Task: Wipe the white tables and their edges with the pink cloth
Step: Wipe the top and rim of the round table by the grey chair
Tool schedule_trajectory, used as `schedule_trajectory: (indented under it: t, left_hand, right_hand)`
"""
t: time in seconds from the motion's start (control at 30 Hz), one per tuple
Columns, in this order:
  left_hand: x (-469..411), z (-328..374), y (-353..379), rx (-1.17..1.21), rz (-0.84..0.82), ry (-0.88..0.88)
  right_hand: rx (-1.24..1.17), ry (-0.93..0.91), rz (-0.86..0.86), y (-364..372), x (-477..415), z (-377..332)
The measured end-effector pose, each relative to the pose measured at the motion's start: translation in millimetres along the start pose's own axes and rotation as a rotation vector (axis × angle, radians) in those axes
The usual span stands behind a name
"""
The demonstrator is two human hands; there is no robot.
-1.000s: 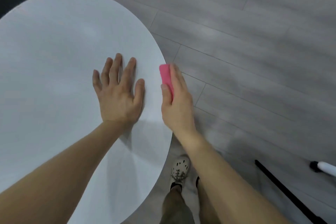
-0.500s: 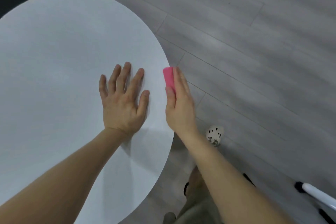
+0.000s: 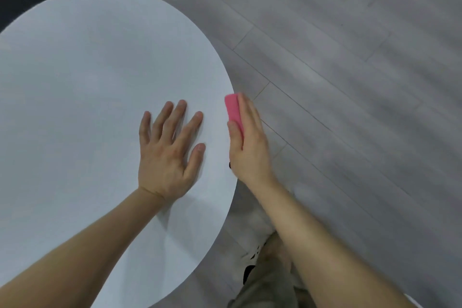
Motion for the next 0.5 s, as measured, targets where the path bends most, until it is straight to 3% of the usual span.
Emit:
schedule_trajectory:
  t: [0.17,0.4,0.5]
  left_hand:
    - [0,0,-2,-0.001,0.007,-0.006]
    - [-32,-2,-12,0.085,0.051,-0.127]
    - [-75,-17,-2,0.051,0.1,-0.276]
  right_hand:
    - [0.071,-0.147,-0.112,49,-143,-24]
    - [0.029,-0.05,-0.058,-3,-36,-7]
    - [0.049,-0.083,-0.123,13,-80,-10]
Point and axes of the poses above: each hand's wrist, its own x-axis away from the middle knuckle, its own y-axis out of the palm, z = x × y, the point moved 4 cm from there along -x, towards the middle knuckle, and after that the axes turned 13 degrees about z, right-handed, at the moved point
